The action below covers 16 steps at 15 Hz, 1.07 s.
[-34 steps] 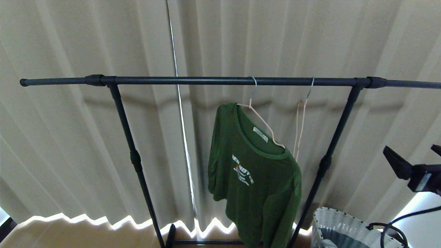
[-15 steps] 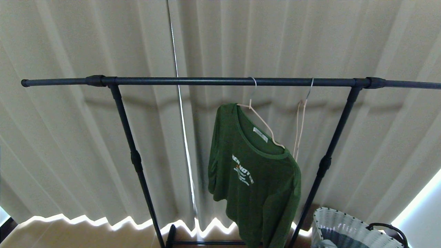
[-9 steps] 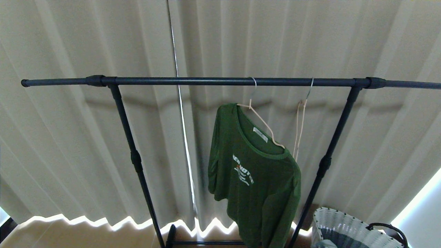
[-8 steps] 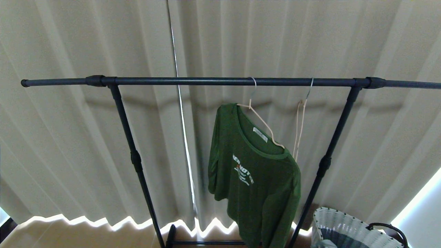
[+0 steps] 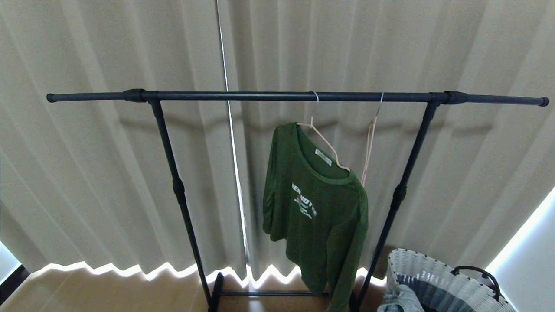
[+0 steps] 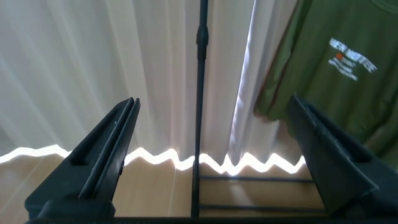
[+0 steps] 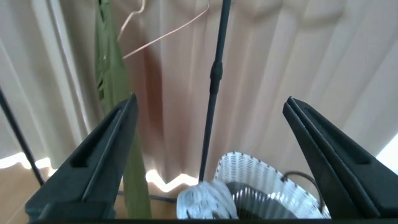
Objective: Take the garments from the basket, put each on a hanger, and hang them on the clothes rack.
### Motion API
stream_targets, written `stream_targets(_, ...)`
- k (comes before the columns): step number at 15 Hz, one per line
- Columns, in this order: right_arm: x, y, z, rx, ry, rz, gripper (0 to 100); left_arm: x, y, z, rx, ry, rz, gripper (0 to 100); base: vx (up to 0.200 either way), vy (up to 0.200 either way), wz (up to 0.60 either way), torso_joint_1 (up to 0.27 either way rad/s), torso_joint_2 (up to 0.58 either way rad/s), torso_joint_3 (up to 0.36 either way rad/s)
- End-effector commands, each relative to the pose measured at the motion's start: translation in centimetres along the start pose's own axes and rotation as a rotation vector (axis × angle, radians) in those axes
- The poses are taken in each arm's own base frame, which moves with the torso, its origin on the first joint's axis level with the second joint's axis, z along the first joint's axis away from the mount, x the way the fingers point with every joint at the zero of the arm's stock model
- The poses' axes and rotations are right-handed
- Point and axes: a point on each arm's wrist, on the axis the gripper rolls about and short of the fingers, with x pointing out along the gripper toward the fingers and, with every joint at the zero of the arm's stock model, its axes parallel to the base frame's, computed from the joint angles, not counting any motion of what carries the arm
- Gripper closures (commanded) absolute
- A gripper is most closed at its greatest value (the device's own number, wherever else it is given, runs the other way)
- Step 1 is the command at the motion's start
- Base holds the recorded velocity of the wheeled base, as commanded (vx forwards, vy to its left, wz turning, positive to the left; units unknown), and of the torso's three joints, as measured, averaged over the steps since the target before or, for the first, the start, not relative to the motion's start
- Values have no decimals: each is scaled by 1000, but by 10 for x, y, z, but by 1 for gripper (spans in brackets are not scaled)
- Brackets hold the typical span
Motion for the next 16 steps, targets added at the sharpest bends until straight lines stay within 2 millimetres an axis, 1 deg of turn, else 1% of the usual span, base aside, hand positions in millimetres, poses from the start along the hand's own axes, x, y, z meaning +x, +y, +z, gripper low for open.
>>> stream_targets(1, 0, 0, 0, 0, -2, 1, 0, 0, 0, 0, -1, 1, 0, 0, -200, 0, 0, 2, -2, -2)
stream_targets(4, 0, 0, 0, -3, -2, 1, 0, 0, 0, 0, -1, 0, 0, 0, -200, 0, 0, -1, 1, 1)
stream_targets(7, 0, 0, 0, -3, -2, 1, 0, 0, 0, 0, -1, 0, 0, 0, 0, 0, 0, -24, 33, 25)
stream_targets(10, 0, 0, 0, -3, -2, 1, 0, 0, 0, 0, -1, 0, 0, 0, 0, 0, 0, -142, 386, 230)
stream_targets(16, 0, 0, 0, -1, -2, 1, 0, 0, 0, 0, -1, 1, 2, 0, 0, 0, 0, -181, 492, 308)
